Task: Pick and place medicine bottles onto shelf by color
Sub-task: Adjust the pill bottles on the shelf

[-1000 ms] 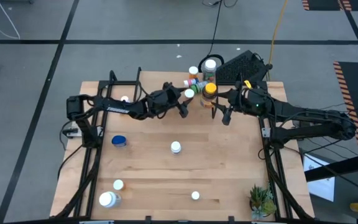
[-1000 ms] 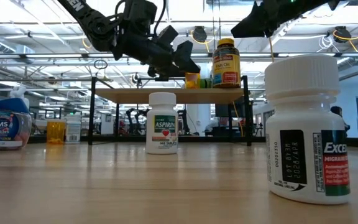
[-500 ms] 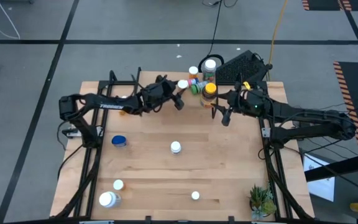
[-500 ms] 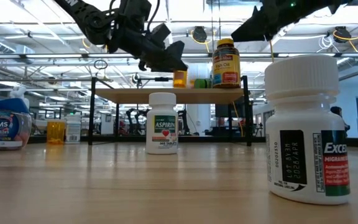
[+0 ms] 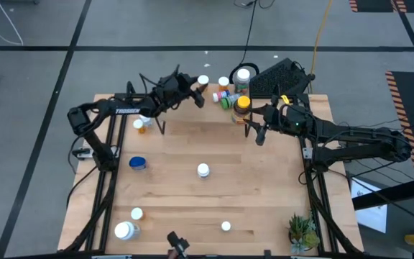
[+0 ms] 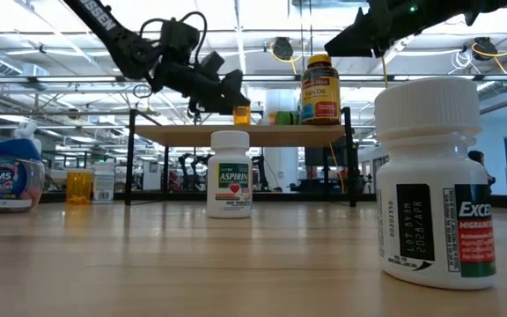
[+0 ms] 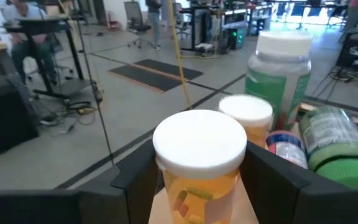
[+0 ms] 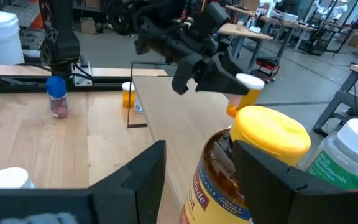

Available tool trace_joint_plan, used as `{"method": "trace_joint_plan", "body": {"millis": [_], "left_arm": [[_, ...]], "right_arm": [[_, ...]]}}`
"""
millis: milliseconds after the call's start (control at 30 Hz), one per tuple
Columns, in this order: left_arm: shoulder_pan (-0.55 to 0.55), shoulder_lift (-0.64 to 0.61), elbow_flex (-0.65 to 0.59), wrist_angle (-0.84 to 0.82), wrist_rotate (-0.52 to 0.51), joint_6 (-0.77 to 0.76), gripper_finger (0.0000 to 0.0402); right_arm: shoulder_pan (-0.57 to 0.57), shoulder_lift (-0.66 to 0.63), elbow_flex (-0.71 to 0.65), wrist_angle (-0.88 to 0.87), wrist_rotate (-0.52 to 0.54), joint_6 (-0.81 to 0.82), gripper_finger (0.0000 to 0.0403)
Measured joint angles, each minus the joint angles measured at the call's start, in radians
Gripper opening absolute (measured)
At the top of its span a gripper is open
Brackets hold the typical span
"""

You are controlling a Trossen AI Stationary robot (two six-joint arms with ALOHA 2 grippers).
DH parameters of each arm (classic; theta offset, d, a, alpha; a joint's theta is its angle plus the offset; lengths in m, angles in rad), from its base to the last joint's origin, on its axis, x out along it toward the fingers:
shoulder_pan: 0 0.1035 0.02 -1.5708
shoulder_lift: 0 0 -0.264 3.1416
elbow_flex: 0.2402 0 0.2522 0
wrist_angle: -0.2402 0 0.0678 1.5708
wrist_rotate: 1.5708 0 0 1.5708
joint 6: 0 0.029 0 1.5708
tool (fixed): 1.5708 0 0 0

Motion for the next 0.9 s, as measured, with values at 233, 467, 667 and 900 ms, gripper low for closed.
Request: {"method": "trace_joint_plan", "body": {"millis": [233, 467, 667, 900], "left_arm": [[-0.008, 0.050, 0.000, 0.057, 0.005, 0.002, 0.0212], [-0.002, 0.056, 0.000, 0.049, -0.021, 0.005, 0.0213], [-0.001, 0.056, 0.000, 0.038, -0.022, 0.014, 0.0250], [0.002, 0.053, 0.000, 0.021, -0.022, 0.046, 0.0315]], "right_arm": [[0.000, 0.000, 0.000, 0.000, 0.000, 0.000, 0.0183], [0.000, 0.000, 0.000, -0.008, 0.000, -0.001, 0.0183], [0.000, 0.000, 0.000, -0.023, 0.000, -0.002, 0.0183], [0.000, 0.000, 0.000, -0.030, 0.000, -0.002, 0.0183]]}}
